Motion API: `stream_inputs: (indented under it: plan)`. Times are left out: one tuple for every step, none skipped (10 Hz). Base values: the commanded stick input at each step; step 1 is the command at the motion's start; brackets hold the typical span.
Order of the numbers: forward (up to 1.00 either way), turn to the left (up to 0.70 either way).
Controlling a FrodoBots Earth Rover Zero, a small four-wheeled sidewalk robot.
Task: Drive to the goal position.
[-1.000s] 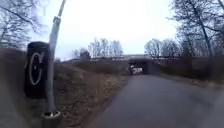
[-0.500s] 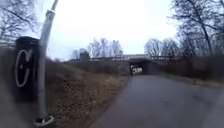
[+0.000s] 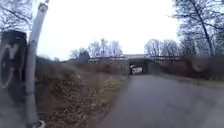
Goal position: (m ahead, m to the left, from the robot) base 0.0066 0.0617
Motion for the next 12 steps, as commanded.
stream_inputs:
  plan:
    - [0.00,0.70]
    - [0.00,0.70]
    - [0.00,0.70]
    - [0.00,0.70]
    - [0.00,0.70]
    - [0.00,0.70]
    - [0.00,0.70]
    - [0.00,0.70]
    - [0.00,0.70]
    - [0.00,0.70]
    - [0.00,0.70]
    - [0.00,0.70]
